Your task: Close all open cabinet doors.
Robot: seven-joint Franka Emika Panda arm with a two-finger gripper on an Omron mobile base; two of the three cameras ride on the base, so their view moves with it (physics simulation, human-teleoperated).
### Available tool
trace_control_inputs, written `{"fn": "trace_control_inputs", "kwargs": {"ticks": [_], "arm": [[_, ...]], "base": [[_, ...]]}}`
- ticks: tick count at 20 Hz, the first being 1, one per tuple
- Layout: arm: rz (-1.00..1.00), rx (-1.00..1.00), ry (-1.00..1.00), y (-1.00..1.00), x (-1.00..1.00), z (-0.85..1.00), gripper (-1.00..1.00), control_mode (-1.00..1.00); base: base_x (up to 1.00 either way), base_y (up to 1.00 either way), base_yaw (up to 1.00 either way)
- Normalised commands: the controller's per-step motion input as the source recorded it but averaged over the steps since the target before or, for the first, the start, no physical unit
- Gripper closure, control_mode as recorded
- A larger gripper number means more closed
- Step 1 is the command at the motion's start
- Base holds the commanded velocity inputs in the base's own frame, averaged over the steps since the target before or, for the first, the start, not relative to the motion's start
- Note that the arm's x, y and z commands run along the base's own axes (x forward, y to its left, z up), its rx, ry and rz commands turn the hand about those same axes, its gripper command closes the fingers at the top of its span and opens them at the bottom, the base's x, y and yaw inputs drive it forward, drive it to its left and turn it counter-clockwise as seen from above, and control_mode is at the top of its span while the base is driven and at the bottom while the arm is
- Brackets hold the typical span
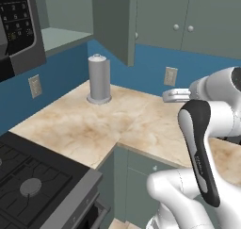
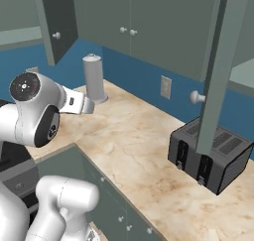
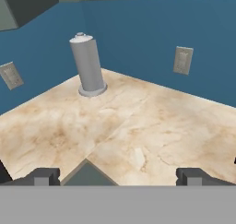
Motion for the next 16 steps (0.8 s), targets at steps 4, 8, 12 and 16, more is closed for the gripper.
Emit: {"fn": "trace_control_inputs", "kwargs": {"ticks": [4, 8, 12, 16], "arm": [[0.00, 0.00, 0.00, 0.00, 0.00, 0.00, -1.00, -1.00], [0.00, 0.00, 0.00, 0.00, 0.00, 0.00, -1.00, -1.00], [0.00, 0.00, 0.00, 0.00, 0.00, 0.00, -1.00, -1.00], [0.00, 0.00, 0.00, 0.00, 0.00, 0.00, -1.00, -1.00]], "base": [[0.00, 0.00, 0.00], [0.00, 0.00, 0.00], [0.00, 0.00, 0.00], [0.00, 0.00, 0.00]]}}
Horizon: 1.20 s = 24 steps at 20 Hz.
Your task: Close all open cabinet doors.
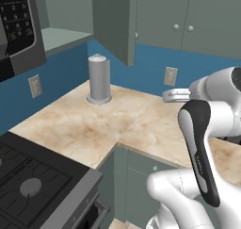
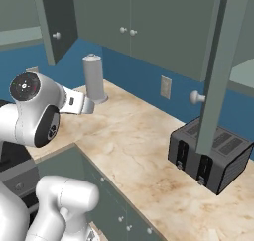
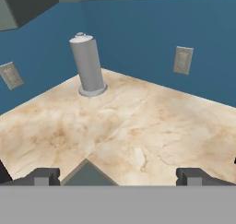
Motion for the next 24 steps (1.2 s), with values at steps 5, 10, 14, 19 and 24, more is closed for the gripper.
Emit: {"fn": "trace_control_inputs", "kwargs": {"ticks": [5, 10, 14, 19, 24], "arm": [[0.00, 0.01, -0.01, 0.00, -0.08, 0.00, -1.00, -1.00], [-0.07, 0.03, 0.03, 0.06, -0.01, 0.15, -1.00, -1.00], [-0.12, 0.10, 0.00, 0.06, 0.00, 0.41, -1.00, -1.00], [-0.10, 0.14, 0.00, 0.01, 0.00, 0.50, -1.00, -1.00], [-0.01, 0.24, 0.00, -0.07, -0.14, 0.40, -1.00, -1.00]], "base": [[0.00, 0.00, 0.00], [0.00, 0.00, 0.00], [0.00, 0.00, 0.00], [0.00, 0.00, 0.00], [0.00, 0.00, 0.00]]}}
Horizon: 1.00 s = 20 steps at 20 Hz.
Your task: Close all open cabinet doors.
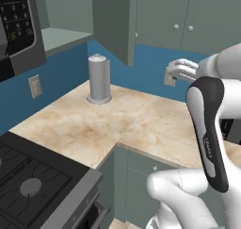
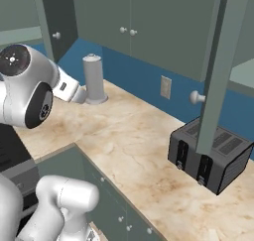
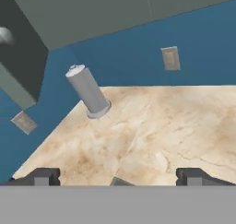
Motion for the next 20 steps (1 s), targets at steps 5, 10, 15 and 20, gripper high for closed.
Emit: {"fn": "trace_control_inputs", "kwargs": {"ticks": [5, 10, 15, 20], "arm": [[-0.10, 0.29, 0.00, -0.02, -0.11, 0.31, -1.00, -1.00], [-0.27, 0.24, 0.00, 0.04, 0.03, 0.25, -1.00, -1.00], [-0.32, 0.24, 0.00, 0.04, 0.15, 0.20, -1.00, -1.00], [-0.19, 0.36, 0.00, 0.00, 0.08, 0.18, -1.00, -1.00]], "base": [[0.00, 0.00, 0.00], [0.00, 0.00, 0.00], [0.00, 0.00, 0.00], [0.00, 0.00, 0.00]]}}
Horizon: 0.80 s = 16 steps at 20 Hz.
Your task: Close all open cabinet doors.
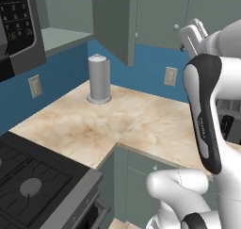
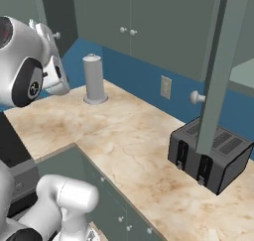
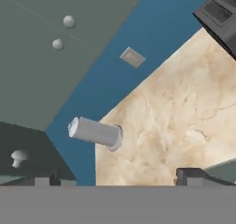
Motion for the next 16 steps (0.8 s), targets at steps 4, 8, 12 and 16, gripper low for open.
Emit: {"fn": "trace_control_inputs", "kwargs": {"ticks": [4, 8, 12, 16], "arm": [[0.00, 0.46, 0.00, 0.00, 0.14, 0.22, -1.00, -1.00], [0.00, 0.43, -0.03, 0.01, 0.26, 0.12, -1.00, -1.00], [0.00, 0.24, -0.12, 0.12, 0.41, 0.00, -1.00, -1.00], [0.00, 0.20, -0.11, 0.21, 0.42, 0.00, -1.00, -1.00]], "base": [[0.00, 0.00, 0.00], [0.00, 0.00, 0.00], [0.00, 0.00, 0.00], [0.00, 0.00, 0.00]]}}
